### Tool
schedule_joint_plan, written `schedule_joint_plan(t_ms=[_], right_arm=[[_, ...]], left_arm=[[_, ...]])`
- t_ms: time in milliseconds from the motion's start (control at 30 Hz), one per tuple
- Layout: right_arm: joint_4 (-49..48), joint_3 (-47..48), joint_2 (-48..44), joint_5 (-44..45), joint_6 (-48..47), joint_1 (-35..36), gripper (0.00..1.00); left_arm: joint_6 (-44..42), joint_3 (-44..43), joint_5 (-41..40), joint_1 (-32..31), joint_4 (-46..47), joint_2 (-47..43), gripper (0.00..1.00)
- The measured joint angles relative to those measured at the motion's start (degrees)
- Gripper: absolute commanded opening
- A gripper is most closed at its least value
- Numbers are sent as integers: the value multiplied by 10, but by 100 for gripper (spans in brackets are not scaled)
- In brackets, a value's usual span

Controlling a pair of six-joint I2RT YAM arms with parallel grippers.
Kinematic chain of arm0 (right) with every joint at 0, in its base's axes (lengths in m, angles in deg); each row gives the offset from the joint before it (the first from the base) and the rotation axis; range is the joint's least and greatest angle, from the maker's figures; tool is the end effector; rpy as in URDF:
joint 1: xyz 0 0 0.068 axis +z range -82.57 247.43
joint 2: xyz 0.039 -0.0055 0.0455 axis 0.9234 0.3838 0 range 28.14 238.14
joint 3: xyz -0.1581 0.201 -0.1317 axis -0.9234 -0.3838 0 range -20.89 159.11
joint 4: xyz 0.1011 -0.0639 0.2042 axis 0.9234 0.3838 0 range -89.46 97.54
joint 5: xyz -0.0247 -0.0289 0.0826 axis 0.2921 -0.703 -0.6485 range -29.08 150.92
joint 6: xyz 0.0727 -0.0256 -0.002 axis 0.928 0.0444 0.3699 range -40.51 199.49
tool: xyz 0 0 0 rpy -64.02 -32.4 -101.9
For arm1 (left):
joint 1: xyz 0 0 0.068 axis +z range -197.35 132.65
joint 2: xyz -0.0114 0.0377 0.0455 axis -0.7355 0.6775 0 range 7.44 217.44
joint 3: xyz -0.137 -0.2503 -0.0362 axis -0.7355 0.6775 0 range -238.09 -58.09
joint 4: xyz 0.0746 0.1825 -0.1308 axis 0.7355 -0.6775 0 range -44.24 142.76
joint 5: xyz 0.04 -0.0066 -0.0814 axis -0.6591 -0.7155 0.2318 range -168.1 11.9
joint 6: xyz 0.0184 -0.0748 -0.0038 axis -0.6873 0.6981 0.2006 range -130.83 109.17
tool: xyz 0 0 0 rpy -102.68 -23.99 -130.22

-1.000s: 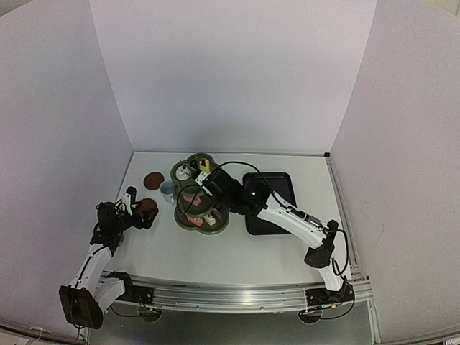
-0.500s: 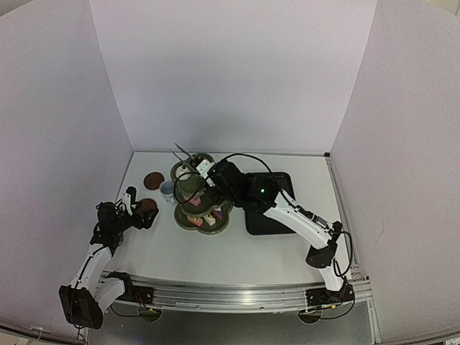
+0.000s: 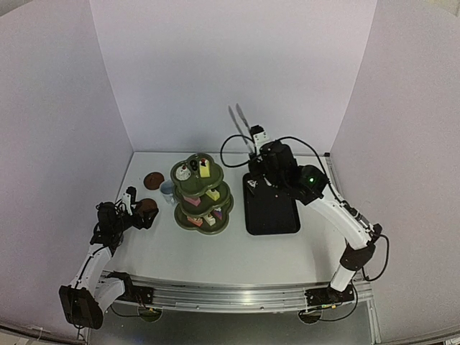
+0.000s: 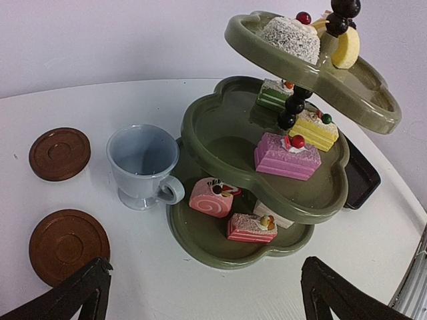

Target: Serve the afternoon tea

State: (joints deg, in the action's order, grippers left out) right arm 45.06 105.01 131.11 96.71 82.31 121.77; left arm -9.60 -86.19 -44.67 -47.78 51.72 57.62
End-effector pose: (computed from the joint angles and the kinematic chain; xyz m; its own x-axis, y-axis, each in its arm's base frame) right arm 0.2520 0.2853 0.4791 -0.2310 -0.2536 -0.9393 -0.3312 0.9283 -0.1691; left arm 0.1842 -0.0375 0.2509 -0.4035 -0.0149 -0.9149 0.5044 0.8306 -0.2360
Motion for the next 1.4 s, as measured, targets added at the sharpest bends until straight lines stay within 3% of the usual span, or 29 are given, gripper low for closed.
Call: schedule_joint_plan(t_ms=[167,400,533,1400], right_arm=[[2,-140,-63,-1,80,-91,31],[37,-325,-74,-53,157,-108,30],[53,-386,-72,-86,188,-110,30],[28,-417,68,-193,218,-124,31]], left_arm=[[0,0,0,0,0,0,100],[0,0,0,0,0,0,100],[0,0,0,0,0,0,100],[0,0,0,0,0,0,100]])
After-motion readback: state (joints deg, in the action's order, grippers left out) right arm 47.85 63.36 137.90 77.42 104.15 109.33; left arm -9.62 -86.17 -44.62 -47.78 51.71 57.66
